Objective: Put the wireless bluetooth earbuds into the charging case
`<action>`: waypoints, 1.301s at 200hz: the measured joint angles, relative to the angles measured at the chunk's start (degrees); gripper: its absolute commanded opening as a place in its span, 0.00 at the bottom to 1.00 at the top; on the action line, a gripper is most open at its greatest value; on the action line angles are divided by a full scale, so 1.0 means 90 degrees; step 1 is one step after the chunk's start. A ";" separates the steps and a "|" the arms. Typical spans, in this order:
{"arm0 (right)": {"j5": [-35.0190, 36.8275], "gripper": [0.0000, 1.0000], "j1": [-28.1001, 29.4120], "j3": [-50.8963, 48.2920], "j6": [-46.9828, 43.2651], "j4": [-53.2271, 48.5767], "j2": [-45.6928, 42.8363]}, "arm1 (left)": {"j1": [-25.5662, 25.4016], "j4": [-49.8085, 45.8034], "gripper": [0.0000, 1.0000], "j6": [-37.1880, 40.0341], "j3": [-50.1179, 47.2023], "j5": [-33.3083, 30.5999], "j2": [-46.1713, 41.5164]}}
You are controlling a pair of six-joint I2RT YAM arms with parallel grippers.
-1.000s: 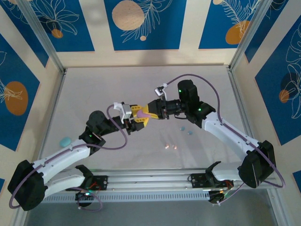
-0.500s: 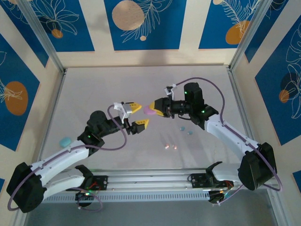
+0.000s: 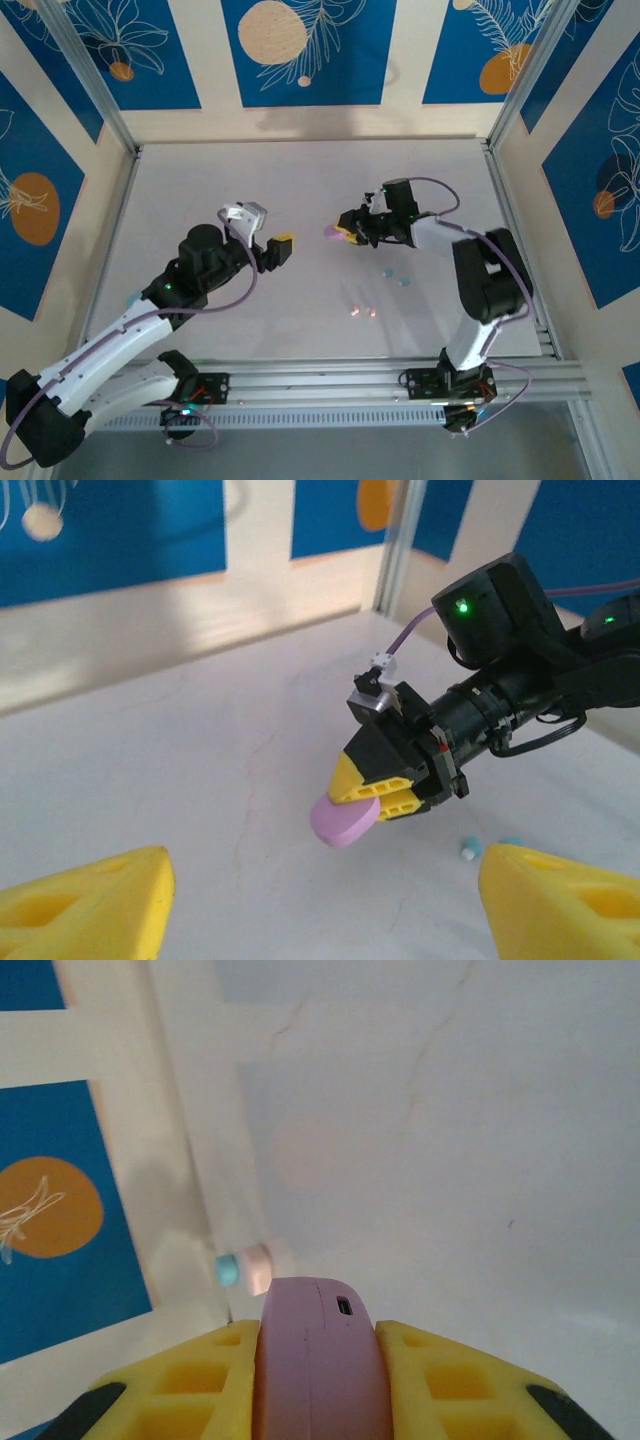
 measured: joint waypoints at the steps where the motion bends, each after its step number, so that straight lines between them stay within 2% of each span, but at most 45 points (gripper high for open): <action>1: 0.0000 0.22 0.0000 0.0022 -0.0010 -0.0005 0.0032 | 0.0002 -0.0027 0.79 -0.0010 0.0010 -0.0007 0.0007; 36: 0.0005 0.24 -0.0039 0.0998 -0.0306 -0.0066 0.1348 | 0.0240 -0.1139 0.79 -0.0350 0.0357 -0.0180 0.0376; 79: 0.0024 0.27 -0.0053 0.1763 -0.0733 -0.0452 0.2023 | 0.0726 -0.1855 0.79 -0.0646 0.0474 -0.0138 0.0495; 131: 0.0352 0.37 -0.0090 0.2016 -0.1358 -0.1180 0.2045 | 0.1433 -0.2562 0.82 -0.0896 0.0753 0.0010 0.0957; 182: 0.0699 0.46 -0.0216 0.2229 -0.1979 -0.1933 0.2042 | 0.1778 -0.3232 0.85 -0.0884 0.0986 -0.0019 0.1382; 228: 0.1073 0.53 -0.0359 0.2463 -0.2397 -0.2635 0.2004 | 0.2103 -0.3679 0.91 -0.0551 0.1015 -0.0199 0.1501; 260: 0.1146 0.55 -0.0474 0.2477 -0.2577 -0.3174 0.1559 | 0.2470 -0.3993 0.93 -0.0153 0.1035 -0.0206 0.1749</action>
